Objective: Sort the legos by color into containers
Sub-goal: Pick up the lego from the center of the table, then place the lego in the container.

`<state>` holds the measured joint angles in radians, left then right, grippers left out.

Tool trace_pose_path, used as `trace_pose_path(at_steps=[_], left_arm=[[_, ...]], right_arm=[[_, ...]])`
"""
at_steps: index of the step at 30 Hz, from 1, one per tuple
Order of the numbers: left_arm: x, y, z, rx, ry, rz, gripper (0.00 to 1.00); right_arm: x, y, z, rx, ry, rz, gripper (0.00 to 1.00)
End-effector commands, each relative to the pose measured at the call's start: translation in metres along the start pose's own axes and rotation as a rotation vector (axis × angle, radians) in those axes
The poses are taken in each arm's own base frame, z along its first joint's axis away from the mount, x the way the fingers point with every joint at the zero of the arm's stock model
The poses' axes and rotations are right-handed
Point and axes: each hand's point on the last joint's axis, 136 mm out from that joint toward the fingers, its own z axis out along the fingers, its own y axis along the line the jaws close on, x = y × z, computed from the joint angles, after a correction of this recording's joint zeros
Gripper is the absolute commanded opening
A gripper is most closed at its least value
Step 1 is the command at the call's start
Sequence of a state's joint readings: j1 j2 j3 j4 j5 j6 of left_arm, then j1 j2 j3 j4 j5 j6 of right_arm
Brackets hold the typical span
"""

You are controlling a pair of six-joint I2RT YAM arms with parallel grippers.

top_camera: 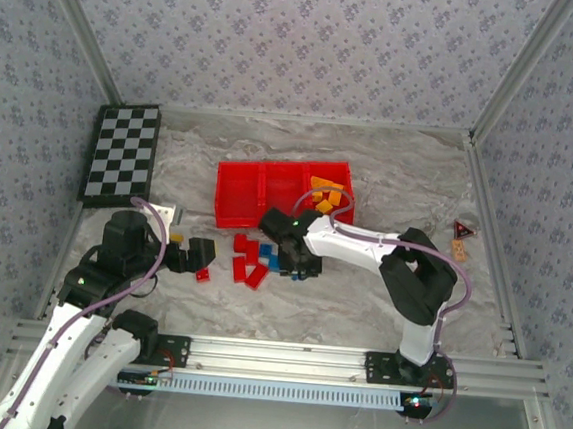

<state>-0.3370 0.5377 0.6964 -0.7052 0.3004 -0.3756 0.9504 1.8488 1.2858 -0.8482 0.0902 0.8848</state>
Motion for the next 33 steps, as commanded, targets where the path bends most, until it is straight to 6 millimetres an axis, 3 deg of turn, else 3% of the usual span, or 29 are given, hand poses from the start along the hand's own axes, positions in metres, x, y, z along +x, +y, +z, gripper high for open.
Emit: trace_pose_path(at_steps=[1,7,12,15,18,25,29,33], left_arm=[[-0.001,-0.005,0.0,0.029,-0.008,0.02,1.0],[-0.001,-0.005,0.001,0.026,-0.006,0.019,1.0],[-0.001,-0.004,0.001,0.024,-0.005,0.019,1.0],[-0.001,-0.004,0.001,0.023,-0.004,0.019,1.0],[-0.001,-0.004,0.002,0.021,-0.003,0.018,1.0],[-0.001,-0.004,0.002,0.021,-0.001,0.017,1.0],[0.0,-0.004,0.002,0.021,0.0,0.018,1.0],[0.0,-0.004,0.002,0.02,0.002,0.018,1.0]], right_arm=[[-0.004,-0.004,-0.001,0.029,-0.003,-0.012,0.43],[-0.008,-0.008,0.004,0.06,0.003,-0.026,0.45],[-0.011,-0.012,0.002,0.087,0.001,-0.052,0.36],[-0.017,-0.015,-0.01,0.105,-0.022,-0.069,0.3],[-0.028,-0.014,-0.035,0.094,-0.076,-0.085,0.29],[-0.075,0.003,-0.09,-0.003,-0.245,-0.153,0.28],[-0.111,0.007,-0.109,-0.03,-0.304,-0.169,0.28],[-0.146,0.013,-0.113,-0.081,-0.332,-0.176,0.29]])
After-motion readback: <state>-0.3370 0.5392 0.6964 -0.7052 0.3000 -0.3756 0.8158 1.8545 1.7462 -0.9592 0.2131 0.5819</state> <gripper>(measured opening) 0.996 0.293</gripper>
